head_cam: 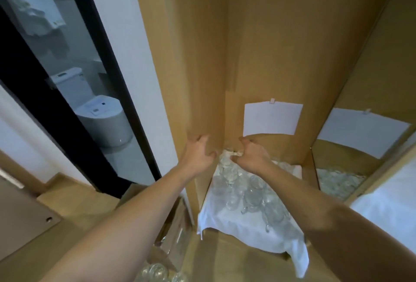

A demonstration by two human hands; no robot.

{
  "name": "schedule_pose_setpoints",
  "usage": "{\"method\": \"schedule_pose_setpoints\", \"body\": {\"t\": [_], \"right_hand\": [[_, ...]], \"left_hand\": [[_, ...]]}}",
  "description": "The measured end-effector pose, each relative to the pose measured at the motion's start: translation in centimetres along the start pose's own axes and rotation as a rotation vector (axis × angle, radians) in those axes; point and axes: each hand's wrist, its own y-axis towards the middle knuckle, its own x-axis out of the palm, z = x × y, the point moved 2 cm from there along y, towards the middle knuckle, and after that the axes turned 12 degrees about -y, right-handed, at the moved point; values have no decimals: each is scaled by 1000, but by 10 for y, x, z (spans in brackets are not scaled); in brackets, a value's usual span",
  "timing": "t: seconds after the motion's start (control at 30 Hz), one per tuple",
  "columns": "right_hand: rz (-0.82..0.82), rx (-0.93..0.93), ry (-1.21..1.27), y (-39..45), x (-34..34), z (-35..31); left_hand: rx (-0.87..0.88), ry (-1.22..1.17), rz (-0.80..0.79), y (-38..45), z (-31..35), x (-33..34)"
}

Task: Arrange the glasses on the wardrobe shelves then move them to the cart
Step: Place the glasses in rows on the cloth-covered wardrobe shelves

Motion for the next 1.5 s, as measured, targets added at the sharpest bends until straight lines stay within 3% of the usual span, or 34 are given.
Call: {"method": "schedule_pose_setpoints", "body": {"t": [0.37,0.83,1.5], "right_hand": [[-48,216,-34,24,54,60],[-38,509,39,-40,107,97],[-279,653,211,-17,222,200]], "left_hand": [[16,-62,-142,41,-19,76],[84,-82,-400,32,-47,137],[-190,-69,-490,36,-94,279]]}}
